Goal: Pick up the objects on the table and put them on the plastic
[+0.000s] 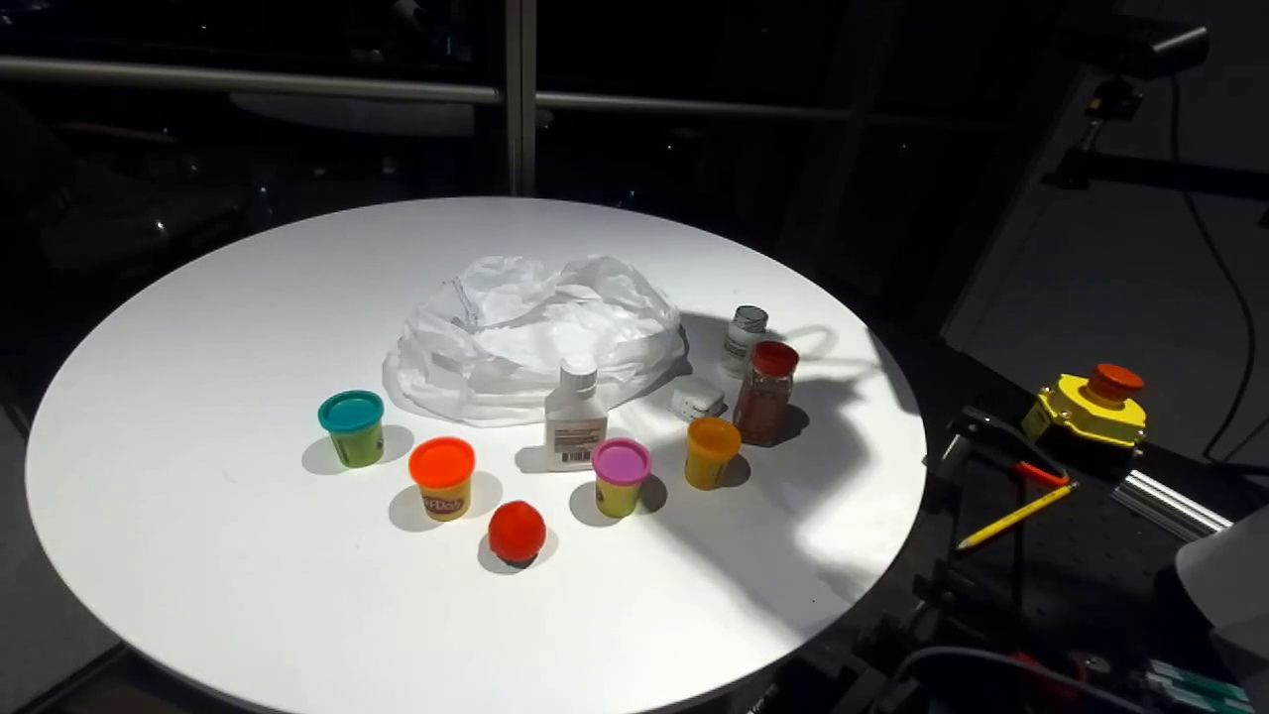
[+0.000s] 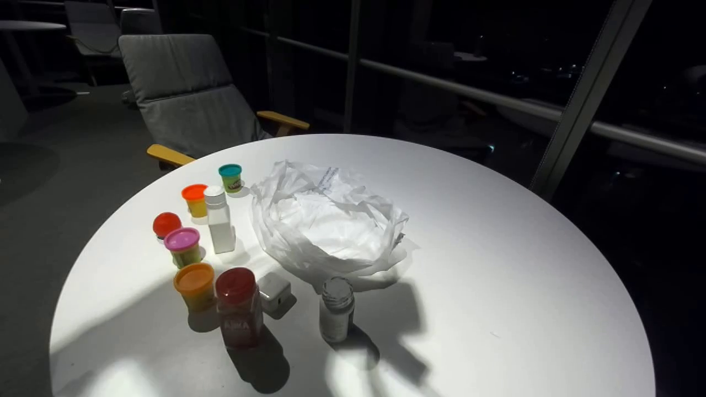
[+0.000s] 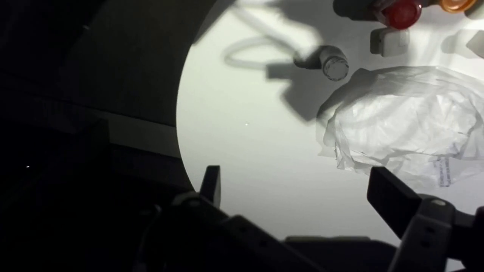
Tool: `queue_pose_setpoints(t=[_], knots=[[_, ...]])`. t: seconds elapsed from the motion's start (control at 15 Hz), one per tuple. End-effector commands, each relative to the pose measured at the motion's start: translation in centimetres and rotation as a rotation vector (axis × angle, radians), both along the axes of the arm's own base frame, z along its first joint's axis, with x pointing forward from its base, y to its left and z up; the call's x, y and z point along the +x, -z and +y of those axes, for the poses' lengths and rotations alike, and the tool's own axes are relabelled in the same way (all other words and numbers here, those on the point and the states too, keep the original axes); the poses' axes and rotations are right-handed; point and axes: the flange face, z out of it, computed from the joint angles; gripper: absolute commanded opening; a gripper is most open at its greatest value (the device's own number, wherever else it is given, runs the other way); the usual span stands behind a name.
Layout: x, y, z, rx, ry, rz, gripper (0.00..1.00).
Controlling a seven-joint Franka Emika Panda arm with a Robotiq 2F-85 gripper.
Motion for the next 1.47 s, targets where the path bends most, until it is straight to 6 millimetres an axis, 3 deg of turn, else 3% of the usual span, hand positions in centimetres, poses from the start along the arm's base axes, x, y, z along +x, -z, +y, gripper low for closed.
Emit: queue_pose_setpoints(t=[0.0, 0.2, 0.6, 1.13, 1.4], knots=[[4.4, 3.5, -0.3, 0.112, 0.054, -0.083, 1.00], [6.8, 8.2, 0.4, 0.175, 0.056, -0.076, 1.00], [9.0, 18.1, 2.5, 0.197, 0.060, 0.076, 1.00], [11.5, 27.9, 2.9, 0.200, 0.118, 0.063, 1.00], [11.9, 31.2, 3.3, 0.206, 0.125, 0.090, 1.00]])
